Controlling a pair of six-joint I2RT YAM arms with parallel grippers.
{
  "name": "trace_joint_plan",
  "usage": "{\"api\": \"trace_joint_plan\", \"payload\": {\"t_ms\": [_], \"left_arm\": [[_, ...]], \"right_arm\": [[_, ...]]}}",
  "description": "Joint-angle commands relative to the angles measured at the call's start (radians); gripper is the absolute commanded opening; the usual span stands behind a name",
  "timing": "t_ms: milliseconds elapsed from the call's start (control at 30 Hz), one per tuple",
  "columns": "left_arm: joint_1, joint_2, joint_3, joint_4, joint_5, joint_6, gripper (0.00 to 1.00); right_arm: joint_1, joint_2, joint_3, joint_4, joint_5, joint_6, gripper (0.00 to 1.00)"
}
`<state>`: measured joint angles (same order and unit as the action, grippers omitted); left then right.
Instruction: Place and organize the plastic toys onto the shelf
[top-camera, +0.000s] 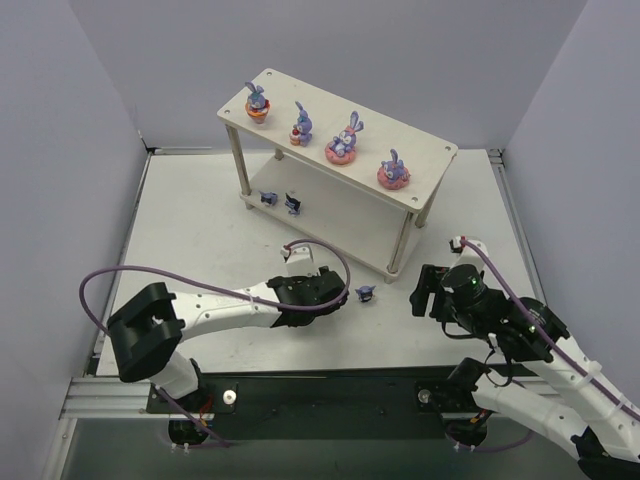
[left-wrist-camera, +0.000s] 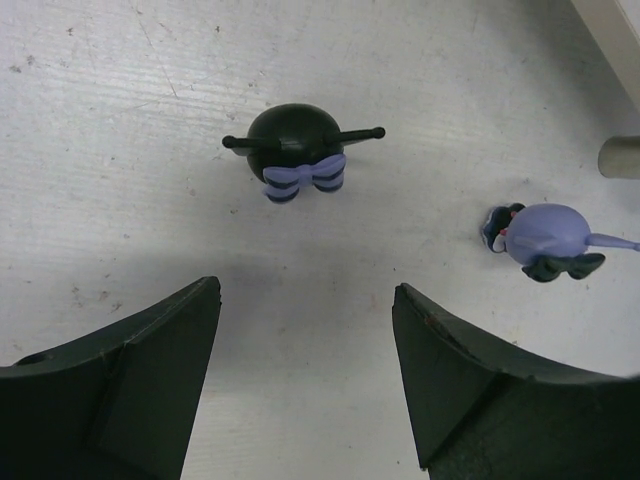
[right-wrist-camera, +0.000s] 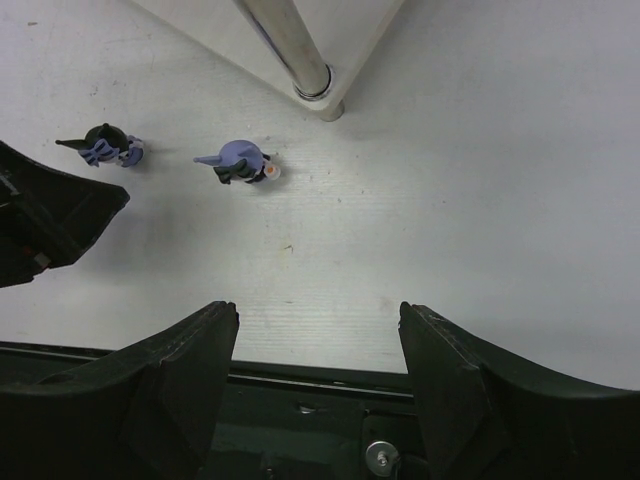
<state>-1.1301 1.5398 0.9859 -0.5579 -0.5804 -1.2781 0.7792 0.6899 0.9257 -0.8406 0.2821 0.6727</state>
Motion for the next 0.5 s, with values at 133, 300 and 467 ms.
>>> {"api": "trace_joint_plan", "payload": {"t_ms": [133, 300, 467], "left_arm": [[0.041, 0.101, 0.045, 0.105, -0.075, 0.074, 0.79], [0.076, 0.118, 0.028, 0.177, -0.078, 0.117, 0.66], [0.089, 0.128, 0.031, 0.207, -0.078, 0.155, 0.57]], "right_arm": [[-0.008, -0.033, -0.001, -0.052, 0.026, -0.002, 0.67], [-0.009, -0.036, -0.004, -0.054, 0.028, -0.012, 0.66], [-0.009, -0.03, -0.001, -0.054, 0.035, -0.025, 0.67]]}}
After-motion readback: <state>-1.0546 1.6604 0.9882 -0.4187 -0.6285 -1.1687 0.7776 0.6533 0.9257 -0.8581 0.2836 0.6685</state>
